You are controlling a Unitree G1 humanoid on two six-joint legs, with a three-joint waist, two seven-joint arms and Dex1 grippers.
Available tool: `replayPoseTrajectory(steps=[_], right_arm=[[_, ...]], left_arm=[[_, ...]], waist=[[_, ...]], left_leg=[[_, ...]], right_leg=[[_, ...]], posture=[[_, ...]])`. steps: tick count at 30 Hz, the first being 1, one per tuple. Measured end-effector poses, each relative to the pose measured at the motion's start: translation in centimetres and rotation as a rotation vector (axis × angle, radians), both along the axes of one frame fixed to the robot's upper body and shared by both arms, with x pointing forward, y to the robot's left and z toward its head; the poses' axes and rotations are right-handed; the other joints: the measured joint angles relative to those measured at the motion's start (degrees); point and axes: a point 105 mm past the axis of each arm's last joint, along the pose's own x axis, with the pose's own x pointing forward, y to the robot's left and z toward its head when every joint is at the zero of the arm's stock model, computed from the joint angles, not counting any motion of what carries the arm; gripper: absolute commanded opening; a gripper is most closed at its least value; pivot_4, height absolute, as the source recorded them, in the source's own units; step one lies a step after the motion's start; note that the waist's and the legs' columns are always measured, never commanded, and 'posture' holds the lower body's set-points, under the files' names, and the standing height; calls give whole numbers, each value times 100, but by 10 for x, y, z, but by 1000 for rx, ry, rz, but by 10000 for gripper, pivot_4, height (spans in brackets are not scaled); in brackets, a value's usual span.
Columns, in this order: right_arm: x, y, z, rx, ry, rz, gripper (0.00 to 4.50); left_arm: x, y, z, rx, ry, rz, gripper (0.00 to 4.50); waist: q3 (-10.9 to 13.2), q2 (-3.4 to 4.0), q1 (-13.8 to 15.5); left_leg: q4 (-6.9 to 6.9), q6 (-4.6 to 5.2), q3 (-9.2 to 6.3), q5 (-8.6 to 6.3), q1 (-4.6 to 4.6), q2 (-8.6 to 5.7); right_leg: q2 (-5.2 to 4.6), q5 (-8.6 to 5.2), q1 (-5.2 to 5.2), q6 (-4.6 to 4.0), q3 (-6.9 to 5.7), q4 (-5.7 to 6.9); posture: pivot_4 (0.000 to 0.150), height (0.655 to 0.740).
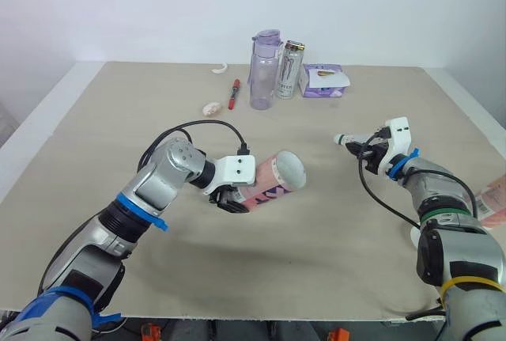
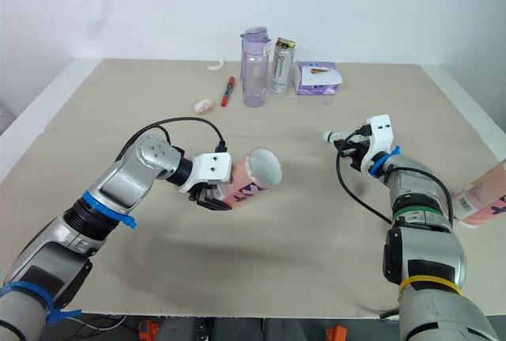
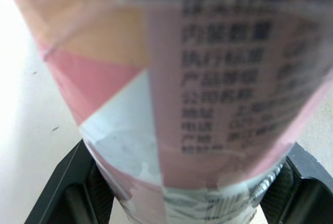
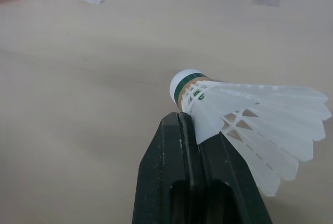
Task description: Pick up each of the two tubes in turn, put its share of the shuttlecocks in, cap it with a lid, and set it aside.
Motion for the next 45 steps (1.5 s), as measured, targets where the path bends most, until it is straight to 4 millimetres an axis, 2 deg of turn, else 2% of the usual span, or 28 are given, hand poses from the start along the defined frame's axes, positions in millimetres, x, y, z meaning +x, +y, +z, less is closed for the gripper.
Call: replayPoseTrajectory(steps=[2, 4, 6, 7, 9, 11, 12, 14, 15, 16, 21, 22, 25, 32, 35, 37, 41, 43, 44, 45], right_arm=[[-5, 10, 19, -88, -119, 90, 601], [-7, 15, 26, -112, -154, 125, 601], [-32, 33, 47, -272, -283, 272, 601], [-55, 52, 65, -396, -372, 409, 601], [-71, 61, 76, -483, -420, 485, 601], [-79, 66, 80, -527, -440, 523, 601], [-107, 74, 85, -716, -472, 656, 601], [-117, 82, 92, -793, -511, 718, 601], [-134, 94, 107, -894, -583, 789, 601], [-139, 99, 111, -917, -607, 813, 601], [-151, 109, 117, -958, -658, 867, 601], [-158, 121, 118, -984, -700, 906, 601], [-161, 127, 121, -995, -730, 912, 601], [-162, 137, 101, -1051, -712, 996, 601], [-163, 140, 95, -1050, -699, 1032, 8977], [-163, 140, 94, -1050, -697, 1034, 16427], [-163, 139, 94, -1045, -684, 1032, 27856], [-165, 137, 90, -988, -641, 1039, 35856], [-166, 136, 90, -938, -620, 1034, 37840], [-167, 135, 93, -851, -585, 1018, 43357]], left_arm=[[-1, 1, -1, -2, -1, 3, 31372], [-1, 1, -1, -2, -1, 3, 31372], [-3, 1, -1, -7, -6, 2, 31372], [-3, 2, 0, -2, -8, 2, 31372], [-3, 3, -1, -3, -6, 8, 31372], [-3, 2, 0, -5, -5, 10, 31372], [-4, 2, -1, -14, 8, 10, 31372], [-3, 4, -1, -15, 18, 18, 31372], [-2, 6, -1, -11, 23, 24, 31372], [-1, 6, 0, -11, 22, 26, 31372], [0, 6, -1, -11, 26, 29, 31372], [0, 6, 0, -7, 33, 25, 31372], [0, 5, 0, -7, 33, 19, 31372], [1, 0, 1, -13, 44, 13, 31372], [1, -1, 1, -15, 48, 16, 31372], [1, -1, 1, -15, 49, 17, 31372], [1, -2, 1, -18, 52, 17, 31372], [1, -3, 1, -20, 53, 16, 31372], [1, -3, 1, -20, 52, 15, 31372], [1, -4, 1, -18, 51, 13, 31372]], waist=[[0, 1, -2], [-1, 2, -3], [-1, 8, 16], [-2, 10, 8], [-1, 12, 7], [0, 9, 6], [8, 27, 35], [7, 25, 24], [8, 24, 2], [10, 20, 3], [11, 13, 5], [11, 13, 6], [11, 12, 8], [12, 10, 34], [13, 10, 46], [13, 10, 55], [12, 10, 75], [13, 9, 89], [13, 8, 94], [14, 8, 99]], left_leg=[[-5, 0, -3, 0, -1, 0], [-6, 0, -1, 0, 1, 0], [-13, -2, -10, -1, -9, 0], [-19, -3, -7, -2, -7, -1], [-20, -3, -5, -1, -3, 1], [-19, -2, -5, -1, 2, 4], [-20, -1, -5, -1, -7, 0], [-20, -3, 3, -2, 1, 10], [-21, -3, 9, -2, 13, 11], [-21, -3, 6, -2, 17, 12], [-20, -3, 6, -1, 17, 14], [-20, -3, 9, -1, 17, 15], [-21, -3, 9, -1, 14, 15], [-19, -3, 8, -1, 10, 11], [-19, -3, 8, -1, 10, 11], [-19, -3, 8, -1, 10, 11], [-19, -3, 8, -1, 10, 11], [-19, -3, 7, -1, 10, 11], [-19, -3, 7, -1, 9, 12], [-19, -3, 7, -1, 8, 12]], right_leg=[[2, -2, 0, 14, 1, 2], [2, 6, 0, 28, 1, 2], [3, -8, -5, 37, -2, 8], [3, -11, -7, 37, -1, 7], [2, -10, -6, 30, -1, 7], [5, -21, -4, 5, -2, 7], [1, -26, -8, 3, -4, 8], [4, -30, -6, -3, -4, 9], [3, -26, -2, -9, -4, 9], [4, -25, 0, -10, -4, 9], [3, -21, -1, -17, -7, 9], [0, -21, -4, -18, -6, 9], [1, -23, -6, -21, -7, 9], [-3, -26, -6, -22, -7, 9], [-3, -26, -6, -22, -7, 9], [-3, -26, -6, -22, -7, 8], [-3, -26, -6, -22, -7, 8], [-3, -26, -6, -22, -7, 8], [-3, -26, -6, -22, -7, 8], [-4, -26, -6, -23, -7, 8]], posture=[[1500, 7400], [1500, 7400], [1500, 7400], [1500, 7400], [1500, 7400], [1500, 7400], [1500, 7400], [1500, 7400], [1500, 7400], [1500, 7400], [1500, 7400], [1500, 7400], [1500, 7400], [1500, 7400], [1500, 7400], [1500, 7400], [1500, 7400], [1500, 7400], [1500, 7400], [1500, 7400]])
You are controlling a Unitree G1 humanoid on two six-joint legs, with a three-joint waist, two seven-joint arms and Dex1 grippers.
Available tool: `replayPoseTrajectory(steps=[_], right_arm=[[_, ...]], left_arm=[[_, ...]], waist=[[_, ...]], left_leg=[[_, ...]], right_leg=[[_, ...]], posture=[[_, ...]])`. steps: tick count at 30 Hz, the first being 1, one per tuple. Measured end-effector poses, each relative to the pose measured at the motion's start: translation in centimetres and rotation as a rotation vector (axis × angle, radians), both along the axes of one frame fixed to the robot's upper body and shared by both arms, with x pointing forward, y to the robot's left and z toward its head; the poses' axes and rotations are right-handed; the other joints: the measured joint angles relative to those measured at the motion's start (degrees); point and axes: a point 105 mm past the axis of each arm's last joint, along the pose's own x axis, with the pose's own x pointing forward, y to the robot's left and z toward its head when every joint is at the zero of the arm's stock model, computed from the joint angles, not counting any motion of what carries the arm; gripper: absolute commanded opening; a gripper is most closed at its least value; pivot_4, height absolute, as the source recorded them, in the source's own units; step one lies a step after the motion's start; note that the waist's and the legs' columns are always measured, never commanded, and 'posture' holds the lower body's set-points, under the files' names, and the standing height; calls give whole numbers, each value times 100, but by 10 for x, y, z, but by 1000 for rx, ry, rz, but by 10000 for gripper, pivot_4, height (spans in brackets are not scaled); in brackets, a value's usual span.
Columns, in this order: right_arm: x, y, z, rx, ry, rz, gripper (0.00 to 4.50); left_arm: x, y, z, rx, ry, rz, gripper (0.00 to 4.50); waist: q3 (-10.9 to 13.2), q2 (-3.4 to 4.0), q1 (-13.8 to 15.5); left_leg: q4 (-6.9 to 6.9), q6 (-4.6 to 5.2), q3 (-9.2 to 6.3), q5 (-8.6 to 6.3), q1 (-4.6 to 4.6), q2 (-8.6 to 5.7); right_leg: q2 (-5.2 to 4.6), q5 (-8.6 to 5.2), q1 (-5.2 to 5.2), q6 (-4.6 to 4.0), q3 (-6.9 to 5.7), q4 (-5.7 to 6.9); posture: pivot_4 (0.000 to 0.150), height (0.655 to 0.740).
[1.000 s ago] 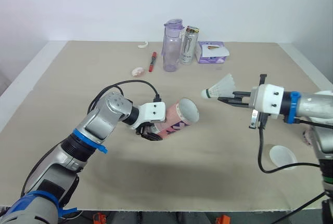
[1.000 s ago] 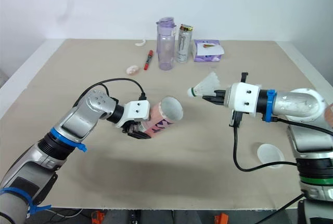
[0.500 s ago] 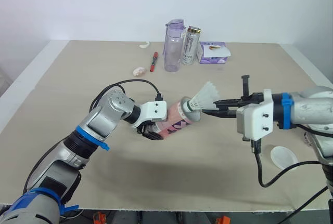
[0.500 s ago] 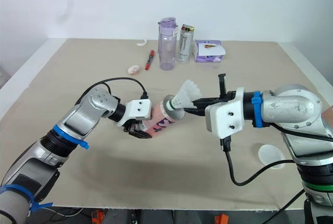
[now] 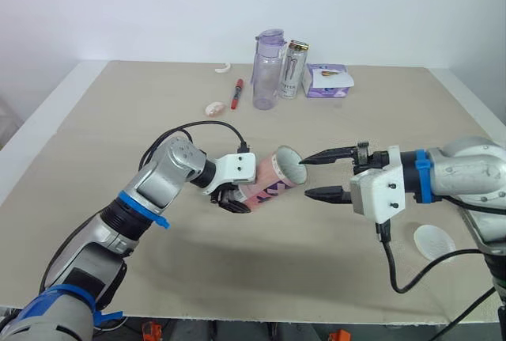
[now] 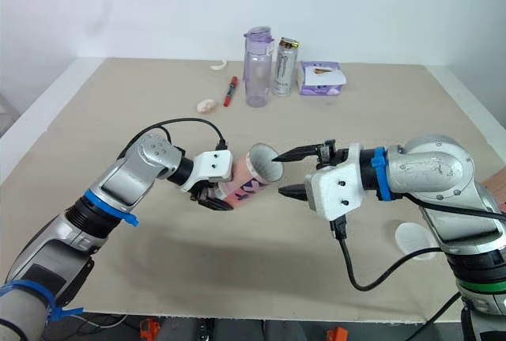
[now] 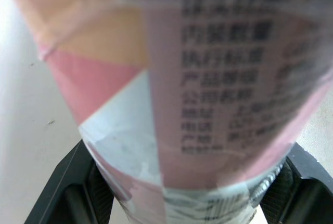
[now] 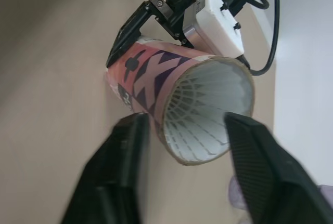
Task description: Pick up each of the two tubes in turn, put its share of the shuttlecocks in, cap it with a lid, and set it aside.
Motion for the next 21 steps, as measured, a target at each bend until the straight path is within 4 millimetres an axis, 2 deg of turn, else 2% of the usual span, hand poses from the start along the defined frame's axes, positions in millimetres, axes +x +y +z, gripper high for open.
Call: replayPoseTrajectory(steps=[2, 3, 6, 7, 8, 10, 11, 14, 15, 16, 18, 21], right_arm=[[0, -10, 14, 154, 139, -72, 44275], [0, -10, 14, 155, 141, -73, 44275], [7, -24, 33, 245, 272, -154, 44275], [8, -26, 35, 253, 275, -159, 39222], [10, -28, 41, 271, 275, -168, 38807], [18, -25, 55, 277, 279, -169, 34121], [21, -20, 61, 249, 266, -157, 27298], [22, -13, 62, 207, 262, -143, 15174], [24, -10, 60, 183, 266, -143, 9185], [27, 4, 54, 116, 270, -123, 4567], [29, 12, 48, 73, 276, -110, 926], [35, 24, 27, -41, 282, -90, 926]], left_arm=[[0, -1, 0, 1, -2, -3, 31372], [0, -1, 0, 1, -2, -3, 31372], [0, -1, 0, 15, -19, -18, 31372], [0, -1, 0, 16, -20, -19, 31372], [0, -2, 0, 19, -22, -22, 31372], [1, -2, 1, 22, -22, -23, 31372], [0, -3, 1, 27, -23, -28, 31372], [0, -5, 1, 30, -25, -37, 31372], [0, -5, 1, 30, -24, -40, 31372], [0, -7, 3, 35, -31, -52, 31372], [0, -8, 3, 33, -32, -55, 31372], [0, -9, 3, 32, -33, -58, 31372]], waist=[[1, -1, 19], [1, -1, 21], [1, -1, 22], [1, -1, 22], [1, -1, 23], [0, 5, 18], [0, 7, 25], [0, 5, 45], [0, 5, 46], [-3, 10, 45], [-2, 8, 50], [-2, 7, 53]], left_leg=[[1, 0, -2, 0, -2, 1], [1, 0, -2, 0, -2, 1], [1, 0, 1, 0, 2, 4], [1, 0, 1, 0, 2, 5], [0, 0, 0, 0, 2, 3], [-1, 0, 6, 0, 2, 6], [-2, 0, 4, 0, 1, 5], [-2, 0, -3, 0, -1, 6], [-3, -1, -1, -1, -1, 6], [-4, -1, 7, -1, -19, 0], [-1, -1, 3, -1, -28, 0], [3, -1, 0, -1, -35, -8]], right_leg=[[0, 0, 1, -1, 0, 0], [-1, 1, 1, -1, 0, 0], [-2, 5, 0, -8, 0, -1], [-2, 6, -1, -9, -1, -1], [-2, 6, -1, -9, -3, -2], [-3, 9, -11, -14, -3, -1], [-2, 8, -14, -13, -4, -2], [-2, 1, -20, -11, -15, -8], [-6, -3, -25, -11, -14, -10], [-19, -3, -21, -10, -10, -9], [-19, -5, -25, -7, -14, -9], [-23, -8, -25, -1, -17, -9]], posture=[[1500, 7400], [1500, 7400], [1500, 7400], [1500, 7400], [1500, 7400], [1500, 7400], [1500, 7400], [1500, 7400], [1500, 7400], [1500, 7400], [1500, 7400], [1500, 7400]])
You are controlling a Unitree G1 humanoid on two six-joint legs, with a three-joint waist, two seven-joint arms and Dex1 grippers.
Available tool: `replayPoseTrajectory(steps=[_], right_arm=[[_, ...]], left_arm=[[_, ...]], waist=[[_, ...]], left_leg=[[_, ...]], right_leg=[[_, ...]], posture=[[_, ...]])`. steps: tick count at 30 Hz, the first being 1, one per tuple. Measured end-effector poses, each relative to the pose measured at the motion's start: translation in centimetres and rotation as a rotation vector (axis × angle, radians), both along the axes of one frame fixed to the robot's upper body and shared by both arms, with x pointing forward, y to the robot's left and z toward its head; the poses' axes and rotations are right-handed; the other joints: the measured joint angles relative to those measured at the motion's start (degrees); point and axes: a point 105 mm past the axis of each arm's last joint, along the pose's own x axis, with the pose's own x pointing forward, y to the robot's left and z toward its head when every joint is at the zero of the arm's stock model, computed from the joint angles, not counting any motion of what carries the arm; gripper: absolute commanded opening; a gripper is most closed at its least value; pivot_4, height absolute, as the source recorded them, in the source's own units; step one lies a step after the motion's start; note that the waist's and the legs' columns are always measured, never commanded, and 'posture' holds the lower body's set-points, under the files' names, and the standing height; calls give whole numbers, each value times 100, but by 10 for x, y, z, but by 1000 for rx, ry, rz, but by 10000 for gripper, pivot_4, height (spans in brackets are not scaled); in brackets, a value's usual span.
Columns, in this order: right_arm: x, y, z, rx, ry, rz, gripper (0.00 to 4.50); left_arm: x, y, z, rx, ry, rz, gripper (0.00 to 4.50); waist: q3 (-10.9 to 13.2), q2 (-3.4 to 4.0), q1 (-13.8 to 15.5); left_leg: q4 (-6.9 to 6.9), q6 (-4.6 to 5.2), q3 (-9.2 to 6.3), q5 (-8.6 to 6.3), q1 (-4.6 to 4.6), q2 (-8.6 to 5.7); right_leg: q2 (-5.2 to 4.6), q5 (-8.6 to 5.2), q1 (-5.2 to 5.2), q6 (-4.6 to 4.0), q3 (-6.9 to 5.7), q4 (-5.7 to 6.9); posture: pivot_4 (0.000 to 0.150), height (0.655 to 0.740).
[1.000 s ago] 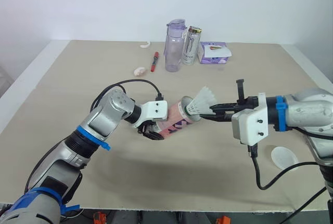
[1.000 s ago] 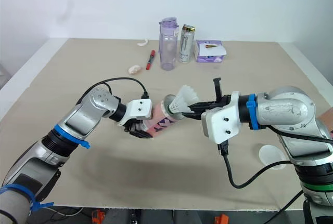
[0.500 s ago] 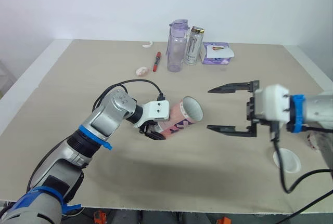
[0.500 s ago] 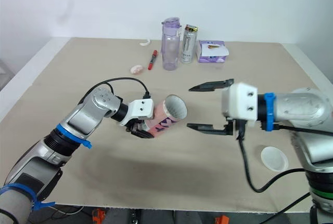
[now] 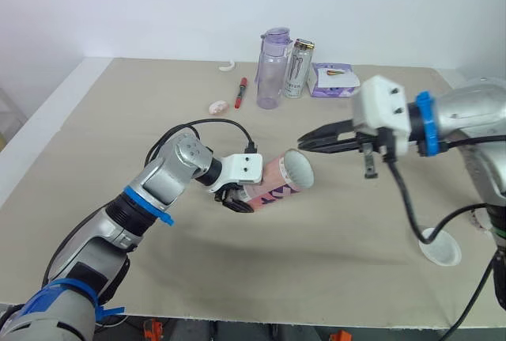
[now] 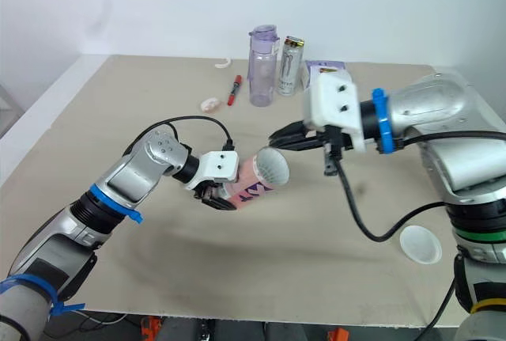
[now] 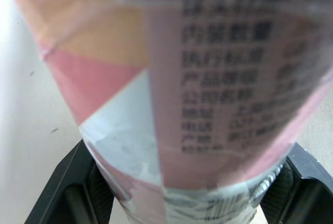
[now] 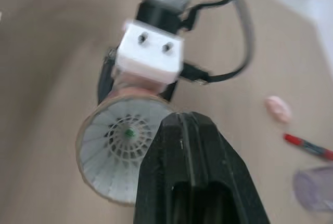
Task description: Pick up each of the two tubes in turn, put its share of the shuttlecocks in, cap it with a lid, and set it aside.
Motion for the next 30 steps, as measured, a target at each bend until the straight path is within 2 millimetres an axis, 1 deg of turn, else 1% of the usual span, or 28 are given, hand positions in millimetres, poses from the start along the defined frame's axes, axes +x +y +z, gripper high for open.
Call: replayPoseTrajectory(steps=[5, 7, 8, 10, 11, 12, 13, 18, 21, 22, 30], right_arm=[[7, 5, -13, -99, -14, 21, 926], [7, 8, -20, -143, -5, 46, 926], [8, 9, -28, -179, 9, 60, 926], [13, 11, -38, -217, 22, 65, 926], [16, 16, -45, -243, 35, 84, 926], [16, 18, -46, -250, 34, 91, 926], [20, 24, -50, -298, 19, 127, 926], [27, 31, -53, -345, -6, 169, 926], [30, 36, -55, -351, -16, 181, 926], [32, 39, -57, -356, -18, 188, 926], [34, 40, -57, -366, -17, 193, 926]], left_arm=[[0, 1, 0, 1, 0, 4, 31372], [1, 1, 0, 1, -1, 5, 31372], [1, 0, 0, 0, -1, 5, 31372], [1, 1, 0, 0, -2, 7, 31372], [1, 0, 0, -2, -2, 8, 31372], [1, 0, 0, -2, -2, 9, 31372], [1, 0, -1, -4, -1, 13, 31372], [3, 1, -2, -7, 2, 27, 31372], [5, 4, -4, -5, 8, 43, 31372], [5, 6, -6, -3, 13, 57, 31372], [6, 8, -7, 2, 12, 66, 31372]], waist=[[0, 0, -3], [0, 0, -2], [0, 0, -1], [0, 0, -5], [0, 0, -4], [0, 1, -3], [0, 0, -3], [-2, -3, -7], [-6, -10, -20], [-9, -14, -34], [-18, -20, -43]], left_leg=[[1, 0, -1, 0, 3, -3], [1, 1, -5, 0, 4, -2], [2, 1, -5, 1, 3, -2], [8, 1, 0, 1, 4, 0], [12, 1, 0, 1, 3, 0], [12, 1, -1, 1, 3, -1], [18, 1, -1, 1, 4, 1], [25, 3, -1, 2, 9, 7], [24, 3, -1, 3, 39, 19], [19, 2, -2, 2, 62, 24], [-9, 2, 0, 3, 82, 29]], right_leg=[[3, 3, 0, 0, -4, 3], [4, 3, 2, 0, -9, 4], [4, 3, 2, 0, -9, 4], [4, 6, 2, -3, -8, 4], [4, 7, 3, -2, -8, 5], [4, 7, 4, -1, -8, 6], [5, 10, 6, -1, -10, 7], [10, 22, 12, -8, -13, 7], [21, 33, 12, -21, -11, 7], [23, 37, 22, -29, -10, 7], [22, 50, 20, -50, -10, 7]], posture=[[1500, 7400], [1500, 7400], [1500, 7400], [1500, 7400], [1500, 7400], [1500, 7400], [1500, 7400], [1500, 7400], [1500, 7400], [1500, 7400], [1500, 7400]])
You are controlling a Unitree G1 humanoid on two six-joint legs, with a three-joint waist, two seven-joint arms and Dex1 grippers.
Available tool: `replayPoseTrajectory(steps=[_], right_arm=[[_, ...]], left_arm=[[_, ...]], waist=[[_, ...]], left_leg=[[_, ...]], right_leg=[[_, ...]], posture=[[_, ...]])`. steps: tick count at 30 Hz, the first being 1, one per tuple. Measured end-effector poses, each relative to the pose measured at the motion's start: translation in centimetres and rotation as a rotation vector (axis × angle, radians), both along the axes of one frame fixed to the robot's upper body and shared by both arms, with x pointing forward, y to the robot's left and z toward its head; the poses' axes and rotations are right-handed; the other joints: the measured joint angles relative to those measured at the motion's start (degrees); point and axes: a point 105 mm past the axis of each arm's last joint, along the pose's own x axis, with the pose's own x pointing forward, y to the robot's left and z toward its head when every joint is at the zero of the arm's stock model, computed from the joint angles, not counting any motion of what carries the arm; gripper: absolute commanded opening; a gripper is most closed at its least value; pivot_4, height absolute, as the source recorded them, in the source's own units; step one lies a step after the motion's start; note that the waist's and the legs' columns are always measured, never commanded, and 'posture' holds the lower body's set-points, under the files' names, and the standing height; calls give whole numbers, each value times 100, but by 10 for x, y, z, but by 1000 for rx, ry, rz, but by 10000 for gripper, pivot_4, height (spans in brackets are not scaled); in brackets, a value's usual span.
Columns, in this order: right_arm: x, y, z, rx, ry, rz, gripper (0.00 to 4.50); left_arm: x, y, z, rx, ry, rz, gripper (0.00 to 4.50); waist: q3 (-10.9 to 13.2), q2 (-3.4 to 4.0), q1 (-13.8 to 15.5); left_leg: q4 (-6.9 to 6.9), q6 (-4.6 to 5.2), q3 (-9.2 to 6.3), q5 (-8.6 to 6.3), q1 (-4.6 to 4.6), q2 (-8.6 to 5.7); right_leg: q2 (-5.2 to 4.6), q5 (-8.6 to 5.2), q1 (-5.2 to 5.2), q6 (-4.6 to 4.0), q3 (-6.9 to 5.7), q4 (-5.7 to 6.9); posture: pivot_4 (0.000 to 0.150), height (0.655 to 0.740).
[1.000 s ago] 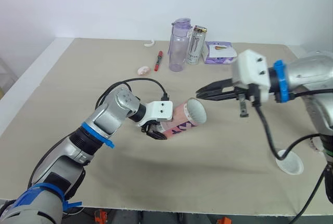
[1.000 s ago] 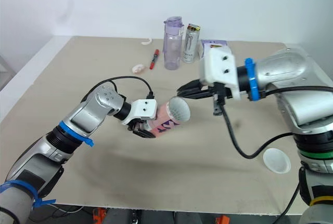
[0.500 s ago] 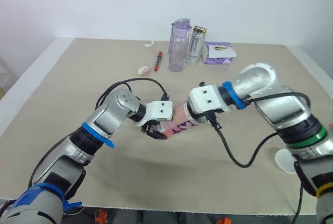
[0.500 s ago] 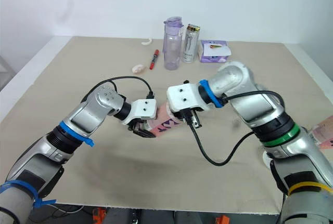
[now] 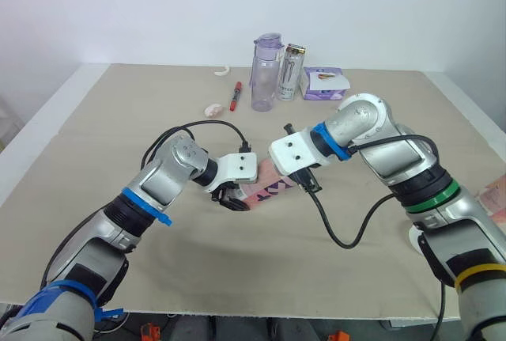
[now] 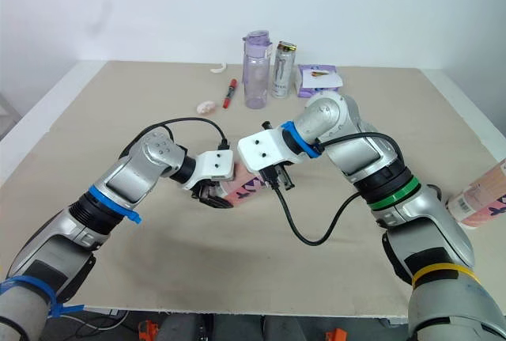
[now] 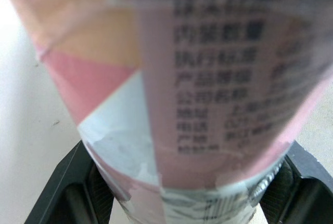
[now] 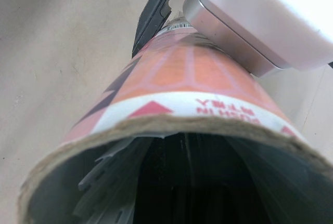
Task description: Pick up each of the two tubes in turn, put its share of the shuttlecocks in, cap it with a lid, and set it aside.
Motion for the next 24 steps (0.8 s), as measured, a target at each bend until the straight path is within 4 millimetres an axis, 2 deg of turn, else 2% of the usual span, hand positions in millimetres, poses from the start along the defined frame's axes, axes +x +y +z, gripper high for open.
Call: replayPoseTrajectory(steps=[3, 6, 9, 12, 13, 17, 21, 22, 24], right_arm=[[-1, -4, 4, 20, 33, -22, 926], [-4, -20, 18, 67, 51, -74, 926], [-15, -58, 51, 205, 101, -215, 926], [-26, -85, 69, 307, 155, -333, 926], [-26, -86, 69, 311, 158, -335, 926], [-39, -115, 61, 373, 237, -463, 926], [-54, -157, 21, 353, 316, -654, 926], [-57, -162, 13, 351, 329, -679, 926], [-58, -164, 9, 346, 324, -684, 926]], left_arm=[[-1, -1, 0, -8, -1, -7, 31372], [-2, -2, 0, -23, -7, -18, 31372], [-4, -4, 1, -42, -21, -49, 31372], [-3, -1, 0, -59, -39, -55, 31372], [-2, -1, 0, -60, -40, -54, 31372], [2, -5, -4, -155, -58, -17, 31372], [-6, -19, -16, -411, 54, 52, 31372], [-13, -28, -19, -471, 101, 40, 31372], [-20, -39, -20, -512, 138, 16, 31372]], waist=[[1, 0, 15], [2, 0, 41], [3, -3, 52], [2, -3, 39], [2, -3, 37], [3, -3, 60], [4, -5, 82], [6, -2, 78], [16, 3, 64]], left_leg=[[-1, -1, 1, 1, -9, -2], [1, 1, 4, 5, -29, -5], [-1, 2, 4, 5, -57, -26], [-3, 3, 4, 3, -61, -28], [-4, 3, 4, 4, -60, -28], [-4, 7, 2, 6, -56, -25], [-2, 16, 15, 11, -95, -34], [-3, 20, 17, 8, -102, -51], [-4, 25, 18, 4, -112, -75]], right_leg=[[-8, 0, -7, 1, 0, 0], [-28, -5, -14, 5, -2, -1], [-64, -13, -11, 1, -6, -6], [-66, -15, -12, 3, -7, -13], [-66, -15, -12, 3, -8, -13], [-77, -37, -18, 41, -47, -15], [-113, -46, -16, 51, -52, -14], [-123, -41, -20, 50, -48, -14], [-127, -43, -29, 72, -44, -13]], posture=[[1500, 7400], [1500, 7400], [1500, 7400], [1500, 7400], [1500, 7400], [1500, 7400], [1500, 7400], [1500, 7400], [1500, 7400]])
